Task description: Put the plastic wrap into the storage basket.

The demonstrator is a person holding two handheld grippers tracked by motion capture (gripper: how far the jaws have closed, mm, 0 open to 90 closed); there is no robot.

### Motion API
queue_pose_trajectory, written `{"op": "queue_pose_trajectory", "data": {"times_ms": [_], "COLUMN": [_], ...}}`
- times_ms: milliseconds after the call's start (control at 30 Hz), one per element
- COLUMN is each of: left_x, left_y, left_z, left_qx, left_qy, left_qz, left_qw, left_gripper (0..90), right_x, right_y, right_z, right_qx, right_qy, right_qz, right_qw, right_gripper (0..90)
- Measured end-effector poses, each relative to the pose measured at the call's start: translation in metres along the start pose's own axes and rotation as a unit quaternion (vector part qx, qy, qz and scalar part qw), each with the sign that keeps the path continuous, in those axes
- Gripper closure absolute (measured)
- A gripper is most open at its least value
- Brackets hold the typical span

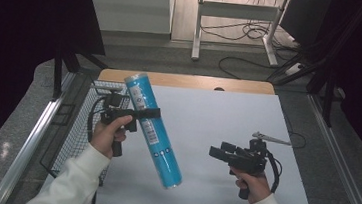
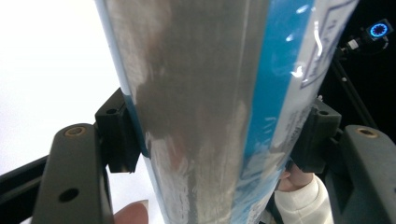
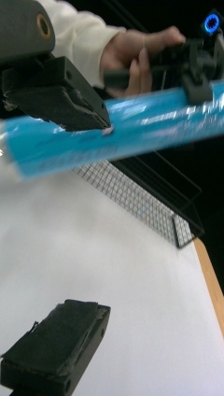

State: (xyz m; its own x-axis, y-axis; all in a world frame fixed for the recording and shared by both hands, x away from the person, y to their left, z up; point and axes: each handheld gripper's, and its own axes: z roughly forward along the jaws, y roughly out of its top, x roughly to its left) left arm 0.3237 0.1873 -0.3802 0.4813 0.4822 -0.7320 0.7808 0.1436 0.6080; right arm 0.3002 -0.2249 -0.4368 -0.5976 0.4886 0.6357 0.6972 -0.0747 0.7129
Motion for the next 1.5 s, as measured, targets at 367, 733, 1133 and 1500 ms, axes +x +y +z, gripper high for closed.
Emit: {"op": "queue_pose_trajectory", "data": {"times_ms": [367,733,1133,1500], "left_x": [0.001,0.002,0.004,0.003], "left_y": [0.017,0.032,0.05,0.061], "left_z": [-0.047,-0.09,-0.139,-0.157], "left_qx": [-0.014,-0.021,-0.026,-0.014], "left_qy": [0.044,0.096,0.161,0.211], "left_qz": [0.006,0.008,0.011,0.018], "left_qw": [0.9989,0.9951,0.9865,0.9773], "left_gripper": [31.6,31.7,31.7,31.7], "right_x": [-0.016,-0.021,-0.024,-0.025], "right_y": [-0.003,-0.005,-0.006,-0.006], "right_z": [-0.019,-0.021,-0.018,-0.018], "right_qx": [-0.002,0.002,0.009,0.011], "right_qy": [-0.032,-0.043,-0.051,-0.056], "right_qz": [0.013,0.023,0.031,0.035], "right_qw": [0.9994,0.9988,0.9982,0.9978], "right_gripper": [9.5,10.0,10.2,10.2]}}
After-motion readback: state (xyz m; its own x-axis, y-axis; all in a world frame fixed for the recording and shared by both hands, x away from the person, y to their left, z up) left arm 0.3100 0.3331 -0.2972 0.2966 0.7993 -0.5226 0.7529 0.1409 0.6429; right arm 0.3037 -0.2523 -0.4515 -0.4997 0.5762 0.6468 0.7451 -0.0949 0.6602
